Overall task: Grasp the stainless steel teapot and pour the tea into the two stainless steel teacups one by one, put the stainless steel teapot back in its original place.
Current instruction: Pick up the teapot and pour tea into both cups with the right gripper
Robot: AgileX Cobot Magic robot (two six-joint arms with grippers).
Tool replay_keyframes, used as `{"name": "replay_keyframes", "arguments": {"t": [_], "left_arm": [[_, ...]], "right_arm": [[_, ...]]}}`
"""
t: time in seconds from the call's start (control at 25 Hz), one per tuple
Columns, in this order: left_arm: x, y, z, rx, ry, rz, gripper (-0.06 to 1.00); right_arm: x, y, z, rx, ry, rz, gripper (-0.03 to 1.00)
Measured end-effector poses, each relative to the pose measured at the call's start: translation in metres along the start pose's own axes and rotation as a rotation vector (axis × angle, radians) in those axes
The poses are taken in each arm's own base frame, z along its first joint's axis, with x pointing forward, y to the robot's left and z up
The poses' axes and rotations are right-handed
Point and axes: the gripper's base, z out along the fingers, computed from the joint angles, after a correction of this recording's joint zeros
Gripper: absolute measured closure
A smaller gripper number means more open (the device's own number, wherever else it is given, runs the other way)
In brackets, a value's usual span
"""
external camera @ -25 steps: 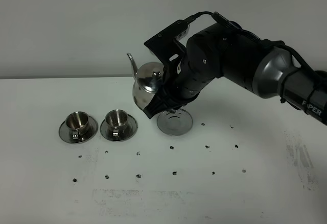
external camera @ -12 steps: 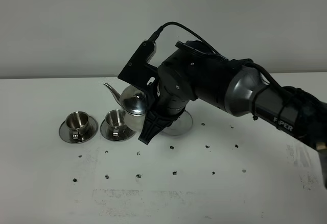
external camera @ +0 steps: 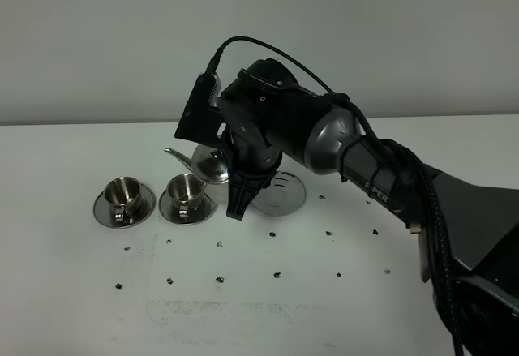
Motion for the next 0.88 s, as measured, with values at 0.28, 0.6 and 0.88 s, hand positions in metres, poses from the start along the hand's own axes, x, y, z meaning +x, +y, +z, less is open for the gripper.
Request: {"name": "replay_keyframes", "arguments": {"t": [0.28, 0.6, 0.88], "left_arm": [[0.0, 0.0, 0.0, 0.0, 0.0, 0.0, 0.66], [0.0, 0.0, 0.0, 0.0, 0.0, 0.0, 0.66], [0.0, 0.0, 0.0, 0.0, 0.0, 0.0, 0.66]], "right_arm": [[-0.004, -0.003, 0.016, 0.002, 0.031, -0.1, 0.78], [0.009, -0.02, 0.02, 0.005, 0.06, -0.159, 0.78], [0.01, -0.027, 0.02, 0.056, 0.067, -0.21, 0.78]]}}
